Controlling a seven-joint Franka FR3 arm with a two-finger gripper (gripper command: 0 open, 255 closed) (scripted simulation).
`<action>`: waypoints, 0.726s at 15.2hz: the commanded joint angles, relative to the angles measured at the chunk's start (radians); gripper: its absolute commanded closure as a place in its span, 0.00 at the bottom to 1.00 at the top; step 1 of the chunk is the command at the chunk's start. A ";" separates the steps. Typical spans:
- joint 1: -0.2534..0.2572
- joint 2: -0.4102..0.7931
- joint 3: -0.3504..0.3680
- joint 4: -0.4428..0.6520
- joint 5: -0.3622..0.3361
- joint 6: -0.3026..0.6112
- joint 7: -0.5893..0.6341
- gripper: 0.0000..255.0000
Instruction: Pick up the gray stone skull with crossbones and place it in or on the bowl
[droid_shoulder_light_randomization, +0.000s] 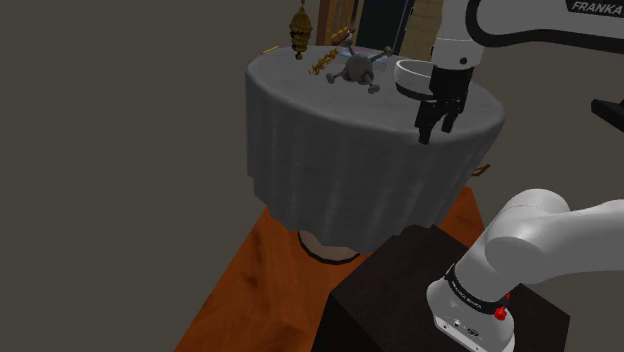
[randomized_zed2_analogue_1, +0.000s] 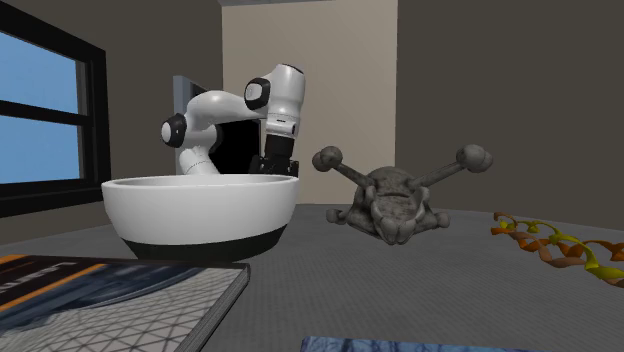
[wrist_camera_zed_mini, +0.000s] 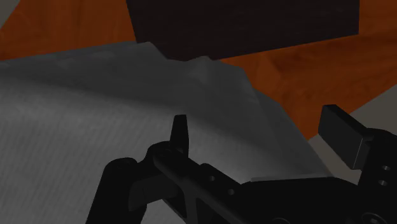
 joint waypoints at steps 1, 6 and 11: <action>0.000 0.000 0.000 0.000 0.000 0.000 0.000 0.00; -0.015 0.183 -0.050 0.126 -0.014 0.082 -0.029 0.00; -0.025 0.364 -0.096 0.279 -0.010 0.134 -0.063 0.00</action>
